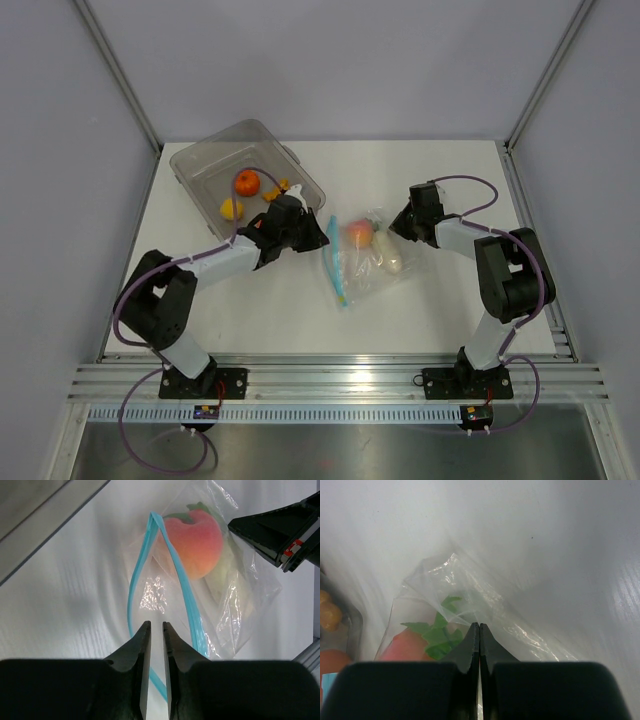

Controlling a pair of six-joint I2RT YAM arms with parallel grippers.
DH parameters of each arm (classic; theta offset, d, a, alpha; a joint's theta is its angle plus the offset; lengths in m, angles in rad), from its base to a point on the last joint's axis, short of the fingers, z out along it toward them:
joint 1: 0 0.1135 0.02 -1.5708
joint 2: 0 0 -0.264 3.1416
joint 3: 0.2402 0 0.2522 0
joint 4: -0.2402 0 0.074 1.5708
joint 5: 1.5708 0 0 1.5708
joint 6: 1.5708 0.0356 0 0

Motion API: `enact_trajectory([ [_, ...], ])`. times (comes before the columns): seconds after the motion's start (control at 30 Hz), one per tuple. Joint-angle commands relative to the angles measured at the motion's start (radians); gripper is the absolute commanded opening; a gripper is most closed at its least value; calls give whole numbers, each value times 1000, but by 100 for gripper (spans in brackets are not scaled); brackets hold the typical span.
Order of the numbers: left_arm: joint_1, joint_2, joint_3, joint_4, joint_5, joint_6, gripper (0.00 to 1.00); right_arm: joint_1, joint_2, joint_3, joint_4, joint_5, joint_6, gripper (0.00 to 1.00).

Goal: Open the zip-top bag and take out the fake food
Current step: Pick up the fake fruit from the zipper food storage bag.

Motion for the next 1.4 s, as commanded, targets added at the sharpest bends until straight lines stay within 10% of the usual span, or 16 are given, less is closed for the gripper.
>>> enact_trajectory([
  [0.0,4,46,-64,209,107,-86,15,-5,-47,0,28,-9,10,0],
  [0.43,-31,145,-46,316,247,-186,13,-6,-45,-6,37,-10,15,0],
  [0.83,-44,218,3,335,273,-169,58,-6,-44,-27,74,-62,35,0],
  [1.37,-42,192,-14,406,207,-91,70,-5,-74,-73,116,-105,55,0],
])
